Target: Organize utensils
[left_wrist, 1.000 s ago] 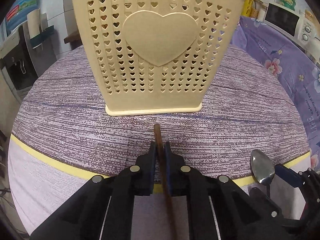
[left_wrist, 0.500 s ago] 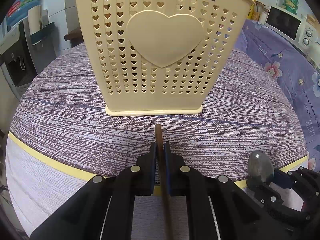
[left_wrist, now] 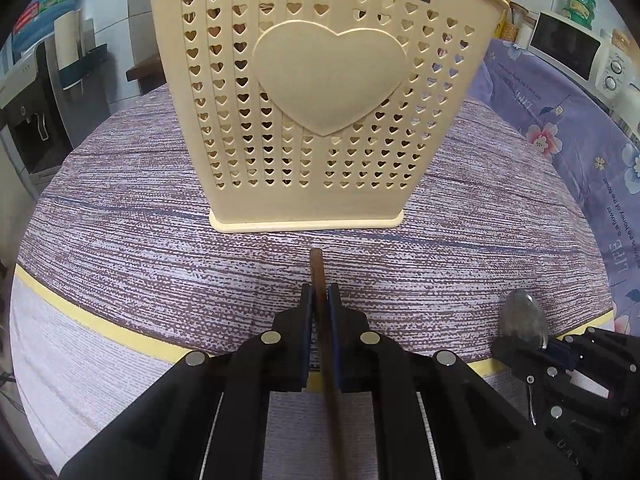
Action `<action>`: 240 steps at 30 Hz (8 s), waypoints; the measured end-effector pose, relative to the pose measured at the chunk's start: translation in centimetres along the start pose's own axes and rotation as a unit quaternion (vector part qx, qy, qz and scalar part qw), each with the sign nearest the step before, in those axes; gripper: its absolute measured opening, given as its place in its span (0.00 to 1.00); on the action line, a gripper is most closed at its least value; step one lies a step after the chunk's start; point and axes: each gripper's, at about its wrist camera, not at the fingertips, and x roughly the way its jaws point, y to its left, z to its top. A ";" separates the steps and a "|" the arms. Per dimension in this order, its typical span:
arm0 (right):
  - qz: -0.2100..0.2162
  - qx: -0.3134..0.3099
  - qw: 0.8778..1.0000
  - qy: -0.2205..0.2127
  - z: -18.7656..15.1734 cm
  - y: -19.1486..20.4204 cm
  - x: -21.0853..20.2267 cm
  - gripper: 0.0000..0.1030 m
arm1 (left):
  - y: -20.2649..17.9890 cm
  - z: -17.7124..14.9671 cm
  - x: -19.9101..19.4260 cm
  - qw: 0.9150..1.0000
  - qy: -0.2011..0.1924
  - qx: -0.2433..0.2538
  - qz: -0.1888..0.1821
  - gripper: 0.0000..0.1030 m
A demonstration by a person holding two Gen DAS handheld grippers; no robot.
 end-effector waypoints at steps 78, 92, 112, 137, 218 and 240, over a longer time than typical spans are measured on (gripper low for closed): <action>0.102 -0.064 0.975 -0.184 3.7 4.7 -12.7 0.36 | 3.3 1.7 -16.7 0.978 -0.196 -0.028 -0.059 0.08; 0.111 -0.065 0.971 -0.200 3.5 5.2 -13.4 0.36 | 4.1 1.5 -17.8 0.974 -0.212 -0.033 -0.070 0.08; 0.097 -0.101 0.940 -0.310 16.0 8.9 -21.1 0.36 | 4.7 15.1 -26.4 0.930 -0.358 -0.030 -0.073 0.08; 0.011 -0.123 0.960 -0.250 12.6 9.3 -6.2 0.36 | 5.7 10.9 -11.8 0.955 -0.292 -0.047 -0.023 0.08; -0.012 -0.047 0.935 -0.352 -19.3 5.1 -16.3 0.94 | 2.8 -19.5 -21.8 0.930 -0.366 -0.019 0.041 0.95; -0.012 -0.054 0.934 -0.352 -19.4 5.4 -16.1 0.94 | 2.8 -19.4 -21.8 0.932 -0.361 -0.019 0.038 0.95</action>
